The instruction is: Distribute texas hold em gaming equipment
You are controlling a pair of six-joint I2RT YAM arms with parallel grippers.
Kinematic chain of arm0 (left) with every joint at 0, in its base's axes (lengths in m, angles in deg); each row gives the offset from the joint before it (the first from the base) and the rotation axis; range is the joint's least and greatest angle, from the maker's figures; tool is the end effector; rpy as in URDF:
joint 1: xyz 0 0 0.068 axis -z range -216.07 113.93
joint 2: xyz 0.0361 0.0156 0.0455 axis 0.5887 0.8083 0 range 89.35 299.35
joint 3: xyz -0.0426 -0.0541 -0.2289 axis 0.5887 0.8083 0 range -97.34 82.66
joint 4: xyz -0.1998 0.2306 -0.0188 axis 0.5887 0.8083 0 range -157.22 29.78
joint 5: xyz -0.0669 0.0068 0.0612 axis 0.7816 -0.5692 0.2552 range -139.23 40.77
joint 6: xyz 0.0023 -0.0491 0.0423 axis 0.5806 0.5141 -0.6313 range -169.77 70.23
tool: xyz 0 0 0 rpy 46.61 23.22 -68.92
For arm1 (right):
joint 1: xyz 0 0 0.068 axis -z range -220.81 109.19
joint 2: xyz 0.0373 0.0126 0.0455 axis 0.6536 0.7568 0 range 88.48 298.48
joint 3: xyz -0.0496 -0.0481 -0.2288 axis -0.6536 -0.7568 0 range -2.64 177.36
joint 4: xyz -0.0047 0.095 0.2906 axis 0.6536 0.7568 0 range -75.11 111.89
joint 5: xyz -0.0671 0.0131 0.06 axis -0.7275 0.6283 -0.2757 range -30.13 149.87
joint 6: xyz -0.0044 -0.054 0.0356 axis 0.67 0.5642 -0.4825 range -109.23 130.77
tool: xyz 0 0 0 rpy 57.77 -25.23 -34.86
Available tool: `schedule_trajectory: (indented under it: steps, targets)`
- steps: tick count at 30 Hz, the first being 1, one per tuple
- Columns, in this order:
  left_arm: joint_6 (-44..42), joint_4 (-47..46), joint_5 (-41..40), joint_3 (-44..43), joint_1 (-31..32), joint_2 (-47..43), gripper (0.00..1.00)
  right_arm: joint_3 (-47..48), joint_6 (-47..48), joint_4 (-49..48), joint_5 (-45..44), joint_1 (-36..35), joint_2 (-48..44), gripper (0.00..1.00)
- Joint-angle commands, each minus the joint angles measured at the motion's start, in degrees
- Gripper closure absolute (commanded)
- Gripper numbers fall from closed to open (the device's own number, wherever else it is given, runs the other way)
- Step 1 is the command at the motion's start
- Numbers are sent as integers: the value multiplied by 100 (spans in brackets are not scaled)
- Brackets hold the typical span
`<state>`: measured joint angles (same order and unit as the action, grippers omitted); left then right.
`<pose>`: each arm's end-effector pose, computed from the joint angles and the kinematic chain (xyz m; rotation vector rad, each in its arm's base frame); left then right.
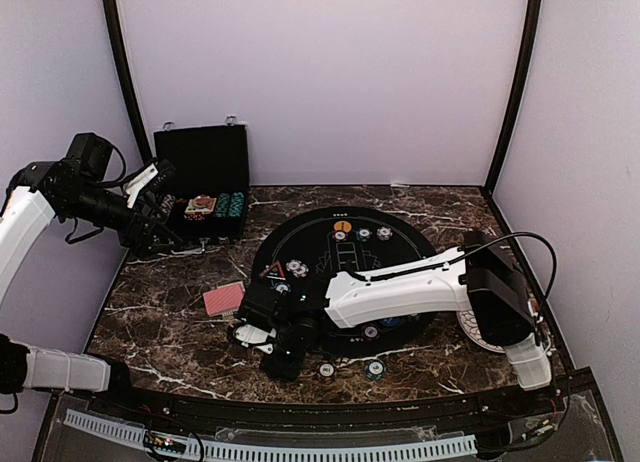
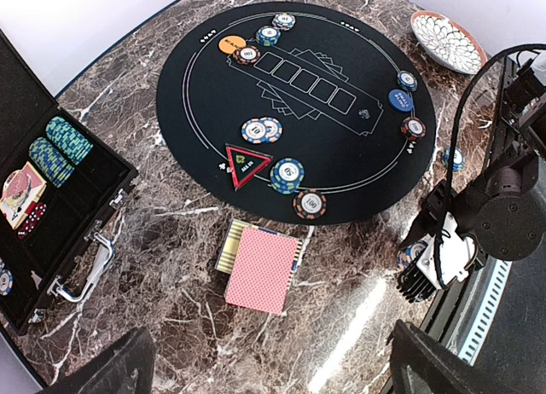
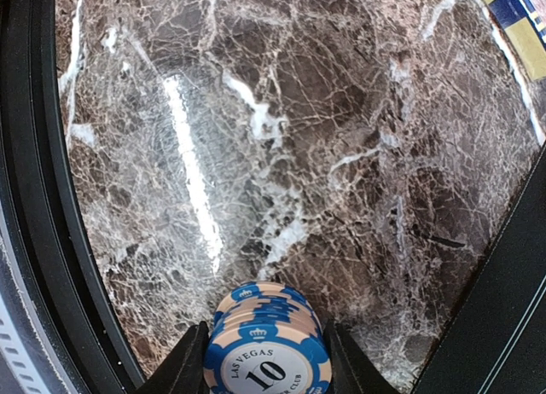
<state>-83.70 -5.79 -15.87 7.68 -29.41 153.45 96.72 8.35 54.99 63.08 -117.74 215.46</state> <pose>0.2640 -0.0589 0.3436 1.0316 2.0759 -0.4765 0.1084 0.4791 0.0989 -1.7363 2.2575 0.4192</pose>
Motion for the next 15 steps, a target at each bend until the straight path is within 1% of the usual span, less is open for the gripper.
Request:
schedule_trajectory:
  steps: [1,6,15]
  targets:
    - [-53,160,68,-126,21,-9,1,11,-22,-69,89,-68,-110,55]
    - [-54,167,65,-131,20,-11,1,14,-31,-63,104,-63,-142,53]
    - [-60,168,81,-97,20,-38,1,41,-34,-23,115,-63,-129,57]
